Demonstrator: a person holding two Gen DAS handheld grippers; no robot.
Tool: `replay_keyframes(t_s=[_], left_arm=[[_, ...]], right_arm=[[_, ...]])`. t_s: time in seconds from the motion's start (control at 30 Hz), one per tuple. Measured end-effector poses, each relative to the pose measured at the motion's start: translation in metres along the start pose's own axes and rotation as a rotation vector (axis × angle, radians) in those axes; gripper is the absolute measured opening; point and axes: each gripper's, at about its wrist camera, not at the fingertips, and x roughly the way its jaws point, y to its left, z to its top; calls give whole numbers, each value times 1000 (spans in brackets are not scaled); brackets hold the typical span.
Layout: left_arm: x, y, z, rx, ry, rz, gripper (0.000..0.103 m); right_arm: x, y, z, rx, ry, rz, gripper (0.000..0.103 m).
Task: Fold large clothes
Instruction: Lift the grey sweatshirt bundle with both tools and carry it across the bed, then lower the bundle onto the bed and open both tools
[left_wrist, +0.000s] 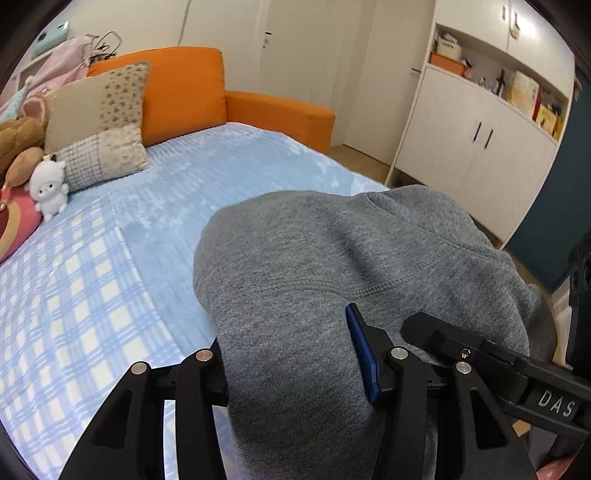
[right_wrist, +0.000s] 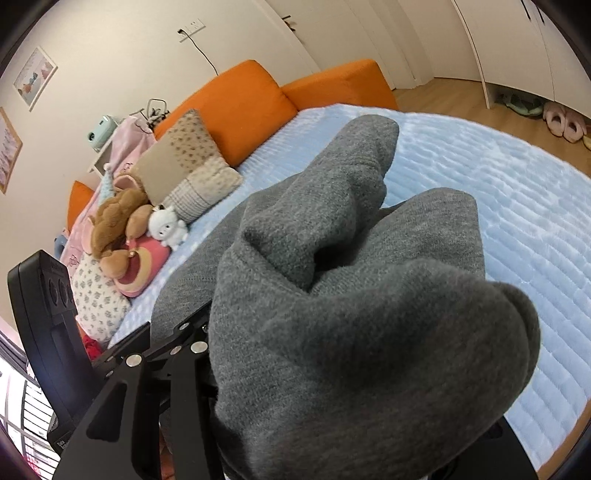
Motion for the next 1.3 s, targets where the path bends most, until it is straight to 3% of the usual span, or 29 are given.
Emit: replay_keyframes(t_s=[0.07, 0.13, 0.2, 0.33, 0.47, 0.53, 0.6, 0.67, 0.7, 0.77, 0.87, 0.93, 1.1, 1.23, 1.3], left_arm=[[15, 0, -9, 1, 38, 4, 56], [35, 12, -19, -70, 121, -19, 58], [53, 24, -31, -142, 192, -38, 66], [50, 24, -39, -138, 187, -59, 67], [23, 35, -30, -230, 211, -147, 63], [17, 42, -28, -217, 234, -165, 62], [25, 43, -32, -169, 298, -135, 62], [36, 40, -43, -143, 346, -85, 65], [40, 38, -50, -112, 336, -57, 69], [33, 33, -53, -78, 294, -48, 72], [15, 26, -53, -12, 256, -22, 83], [-3, 24, -50, 48, 229, 10, 85], [-43, 44, -22, 18, 163, 18, 86], [-44, 51, 15, 9, 114, 38, 89], [-25, 45, 33, 22, 114, 32, 89]], right_arm=[[9, -11, -7, 2, 6, 2, 49], [23, -23, -19, -6, 34, -13, 52], [37, -32, -34, -2, 73, -23, 55], [35, -47, -54, 75, 54, 12, 56], [10, -47, -56, 188, 33, 146, 56], [1, -48, -58, 231, 71, 191, 55], [7, -48, -62, 228, 123, 140, 57], [22, -47, -69, 193, 184, 48, 72], [29, -48, -74, 184, 216, 14, 73], [26, -52, -79, 215, 216, 25, 75], [5, -53, -78, 179, 216, 0, 86], [-10, -56, -76, 166, 219, 2, 87], [-57, -65, -64, 117, 182, -51, 87], [-95, -39, -48, -89, 35, -282, 90], [-110, -23, -38, -161, -56, -295, 91]])
